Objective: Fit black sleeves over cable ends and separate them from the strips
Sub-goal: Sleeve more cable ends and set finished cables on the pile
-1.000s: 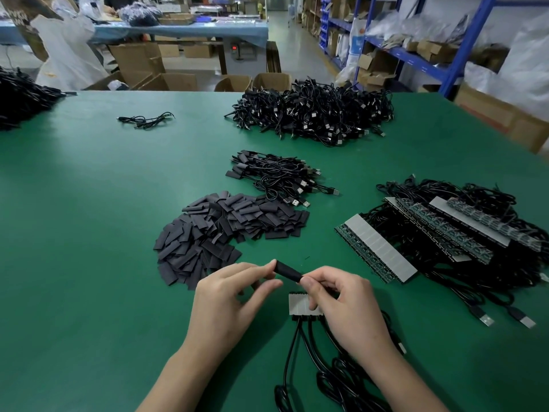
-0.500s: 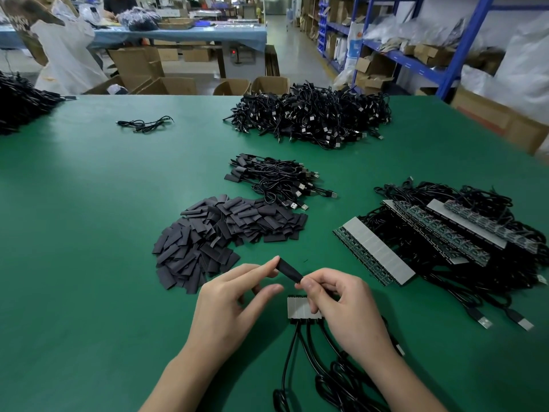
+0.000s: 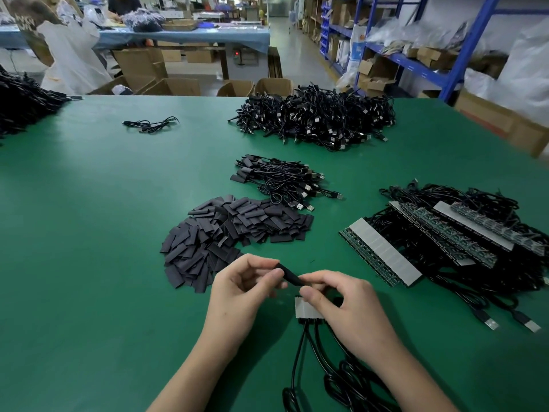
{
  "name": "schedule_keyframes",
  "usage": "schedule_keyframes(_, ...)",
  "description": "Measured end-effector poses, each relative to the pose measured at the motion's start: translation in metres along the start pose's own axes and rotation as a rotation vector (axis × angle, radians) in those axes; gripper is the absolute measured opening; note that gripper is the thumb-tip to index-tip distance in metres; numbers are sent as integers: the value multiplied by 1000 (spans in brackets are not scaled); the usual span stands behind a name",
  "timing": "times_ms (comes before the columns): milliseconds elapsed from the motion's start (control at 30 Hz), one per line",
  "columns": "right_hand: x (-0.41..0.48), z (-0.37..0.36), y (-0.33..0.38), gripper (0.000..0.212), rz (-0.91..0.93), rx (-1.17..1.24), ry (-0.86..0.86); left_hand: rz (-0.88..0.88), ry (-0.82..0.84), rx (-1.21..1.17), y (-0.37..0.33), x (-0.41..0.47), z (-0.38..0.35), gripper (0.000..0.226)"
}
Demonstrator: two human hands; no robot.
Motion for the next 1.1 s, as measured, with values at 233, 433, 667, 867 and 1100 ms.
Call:
schedule_keyframes(233, 6, 14, -7, 6, -10, -338, 182, 28, -120, -61, 3, 3, 17, 7)
schedule_keyframes(433, 13, 22, 5, 12, 18, -319, 153, -36, -81, 226, 1, 2, 12, 33)
schedule_keyframes(667, 117, 44, 50, 13, 123, -516, -20, -305, 303, 1178, 6, -9, -28, 86)
schedule_keyframes(867, 239, 28, 97, 31, 186, -758, 32, -355, 425, 1145, 5, -12, -36, 72)
schedule_keyframes(1100, 163, 0, 74, 24, 157, -411, 150, -201, 463, 796, 5, -10, -38, 43)
Point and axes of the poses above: each hand's wrist, its own x-axis towards the middle knuckle, its own z-axis out of the back of the hand, y = z × x, the point moved 8 cm from there along x, towards the middle knuckle, and after that the axes turned 5 degrees about x, right-handed, at the moved point
